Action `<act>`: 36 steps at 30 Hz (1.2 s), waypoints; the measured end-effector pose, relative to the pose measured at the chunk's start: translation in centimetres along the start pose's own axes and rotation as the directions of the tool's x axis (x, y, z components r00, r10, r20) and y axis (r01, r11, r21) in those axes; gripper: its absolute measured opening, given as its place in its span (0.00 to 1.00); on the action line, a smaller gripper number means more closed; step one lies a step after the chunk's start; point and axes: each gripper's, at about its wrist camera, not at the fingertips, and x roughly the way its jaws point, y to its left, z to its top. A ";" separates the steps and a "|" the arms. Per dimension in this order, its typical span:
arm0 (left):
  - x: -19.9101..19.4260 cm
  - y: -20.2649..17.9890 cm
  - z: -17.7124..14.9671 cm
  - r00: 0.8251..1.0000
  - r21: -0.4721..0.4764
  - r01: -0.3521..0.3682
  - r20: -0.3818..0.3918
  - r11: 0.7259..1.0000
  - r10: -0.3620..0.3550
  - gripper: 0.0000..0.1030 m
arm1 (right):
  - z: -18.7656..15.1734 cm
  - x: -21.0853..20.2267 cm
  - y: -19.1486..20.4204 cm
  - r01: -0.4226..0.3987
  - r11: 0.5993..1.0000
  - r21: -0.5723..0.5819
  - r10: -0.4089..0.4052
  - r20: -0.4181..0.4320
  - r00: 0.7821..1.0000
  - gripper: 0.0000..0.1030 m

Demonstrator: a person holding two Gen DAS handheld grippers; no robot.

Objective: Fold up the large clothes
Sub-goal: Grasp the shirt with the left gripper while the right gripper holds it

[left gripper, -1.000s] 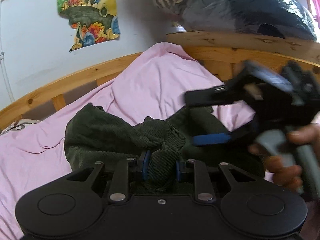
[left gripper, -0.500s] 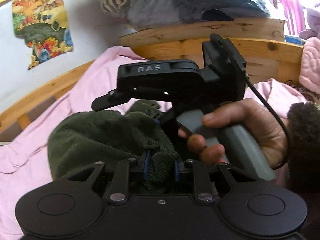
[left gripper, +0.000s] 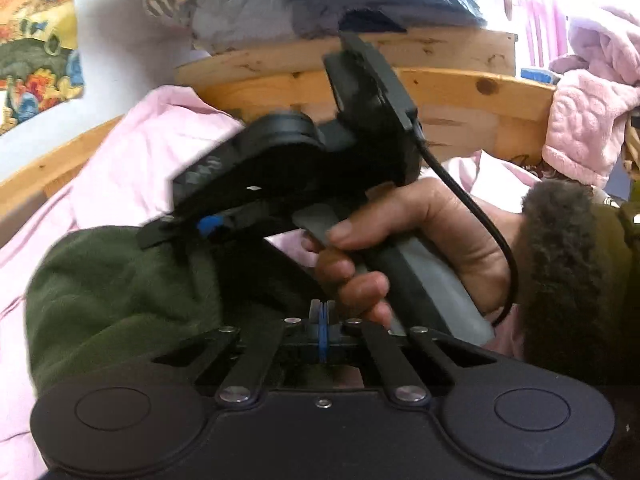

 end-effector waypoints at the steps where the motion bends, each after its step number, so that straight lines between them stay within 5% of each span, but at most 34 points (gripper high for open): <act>1: -1.0 0.4 -0.2 1.000 -0.001 -0.003 0.025 1.000 0.003 0.00 | 0.0 0.0 -0.2 0.001 1.000 0.000 -0.001 -0.002 1.000 0.18; 5: -4.7 1.5 -0.8 0.991 -0.030 -0.037 0.125 0.999 0.040 0.16 | -0.2 0.2 -0.6 0.008 1.000 0.023 -0.008 0.001 1.000 0.18; 7: -6.2 1.8 -1.3 0.982 -0.050 -0.083 0.168 0.995 0.090 0.35 | -0.4 0.3 -0.6 0.009 0.999 0.039 -0.010 0.005 1.000 0.18; 9: -6.8 1.8 -1.5 0.974 -0.038 -0.140 0.176 0.989 0.144 0.76 | -0.5 0.3 -0.5 0.008 0.999 0.050 -0.009 0.012 1.000 0.22; 11: -6.6 1.6 -2.1 0.965 -0.010 -0.214 0.153 0.977 0.213 0.81 | -0.6 0.3 -0.6 0.006 0.998 0.068 -0.008 0.018 1.000 0.35; 14: -5.0 1.2 -2.9 0.950 0.067 -0.309 0.062 0.949 0.305 0.81 | -0.6 0.5 -1.0 -0.031 0.994 0.108 0.029 0.025 0.999 0.61; 16: -3.9 1.0 -3.4 0.929 0.123 -0.371 0.028 0.920 0.370 0.81 | -0.5 1.0 -1.1 -0.044 0.991 0.128 0.040 0.029 0.999 0.70; 22: -2.9 1.4 -3.5 0.909 0.148 -0.410 -0.017 0.900 0.417 0.79 | -0.5 3.4 0.2 -0.045 0.995 0.084 0.045 -0.002 0.999 0.82; 25: -2.4 1.4 -3.5 0.901 0.156 -0.422 -0.032 0.893 0.432 0.58 | -0.3 4.0 0.4 -0.040 0.997 0.069 0.041 -0.006 0.999 0.85; 27: -1.9 1.6 -3.5 0.888 0.163 -0.444 -0.052 0.881 0.457 0.36 | -0.4 4.4 0.9 -0.007 0.999 0.034 0.008 -0.013 1.000 0.76; 30: -1.9 2.0 -3.2 0.892 0.121 -0.436 -0.076 0.892 0.446 0.28 | -0.7 4.8 1.8 0.065 0.997 -0.050 -0.066 -0.024 0.998 0.35; 31: -1.9 2.1 -3.1 0.893 0.111 -0.433 -0.080 0.895 0.442 0.27 | -0.9 4.7 2.0 0.086 0.993 -0.075 -0.087 -0.015 0.996 0.14; 36: -2.7 2.1 -2.8 0.912 0.061 -0.402 -0.059 0.914 0.405 0.16 | -1.4 1.2 4.7 0.099 0.966 -0.237 -0.066 0.143 0.988 0.10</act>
